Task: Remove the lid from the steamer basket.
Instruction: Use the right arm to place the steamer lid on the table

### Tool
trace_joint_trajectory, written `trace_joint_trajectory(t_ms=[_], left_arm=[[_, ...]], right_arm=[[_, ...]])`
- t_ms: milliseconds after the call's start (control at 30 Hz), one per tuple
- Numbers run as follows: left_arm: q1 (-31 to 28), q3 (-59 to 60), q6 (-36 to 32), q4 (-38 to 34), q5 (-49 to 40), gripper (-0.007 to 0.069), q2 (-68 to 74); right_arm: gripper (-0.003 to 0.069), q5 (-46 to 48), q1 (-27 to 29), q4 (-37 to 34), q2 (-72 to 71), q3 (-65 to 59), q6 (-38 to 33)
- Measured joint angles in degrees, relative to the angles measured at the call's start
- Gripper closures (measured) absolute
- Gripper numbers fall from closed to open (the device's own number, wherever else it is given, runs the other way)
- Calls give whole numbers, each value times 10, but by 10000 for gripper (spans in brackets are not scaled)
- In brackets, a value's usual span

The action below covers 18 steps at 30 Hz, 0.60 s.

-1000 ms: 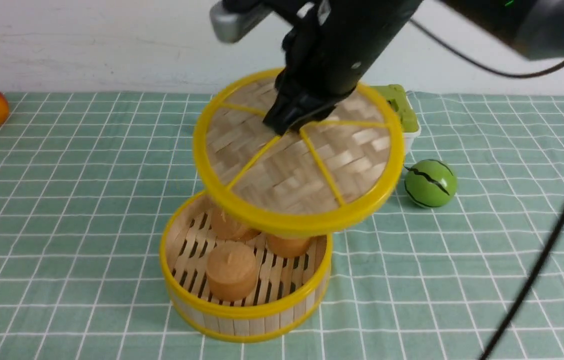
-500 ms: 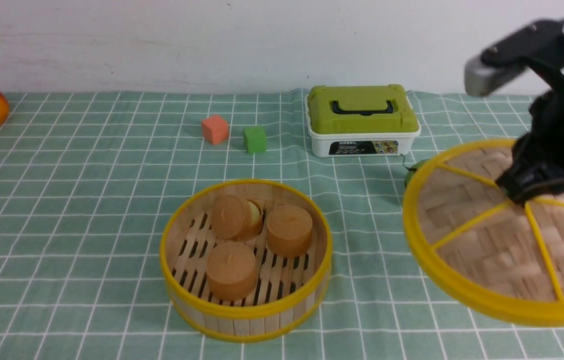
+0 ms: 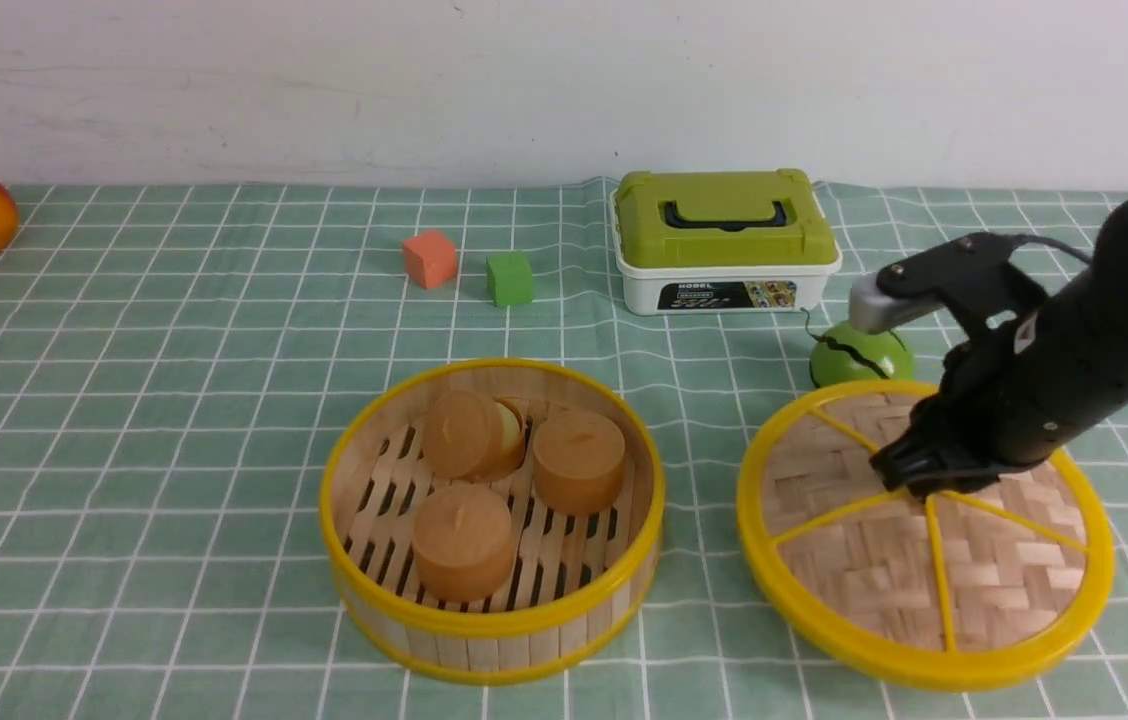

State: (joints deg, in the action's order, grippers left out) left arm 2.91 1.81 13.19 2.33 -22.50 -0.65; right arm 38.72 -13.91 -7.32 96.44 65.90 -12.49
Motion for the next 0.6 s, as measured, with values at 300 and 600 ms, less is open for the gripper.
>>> trace_joint_trajectory(t_ms=[300, 600], left_arm=[[0, 0, 0, 0, 0, 386, 0], [0, 0, 0, 0, 0, 386, 0]], right_arm=[[406, -21, 0, 0, 40, 0, 0], [284, 80, 1, 0, -90, 28, 0]])
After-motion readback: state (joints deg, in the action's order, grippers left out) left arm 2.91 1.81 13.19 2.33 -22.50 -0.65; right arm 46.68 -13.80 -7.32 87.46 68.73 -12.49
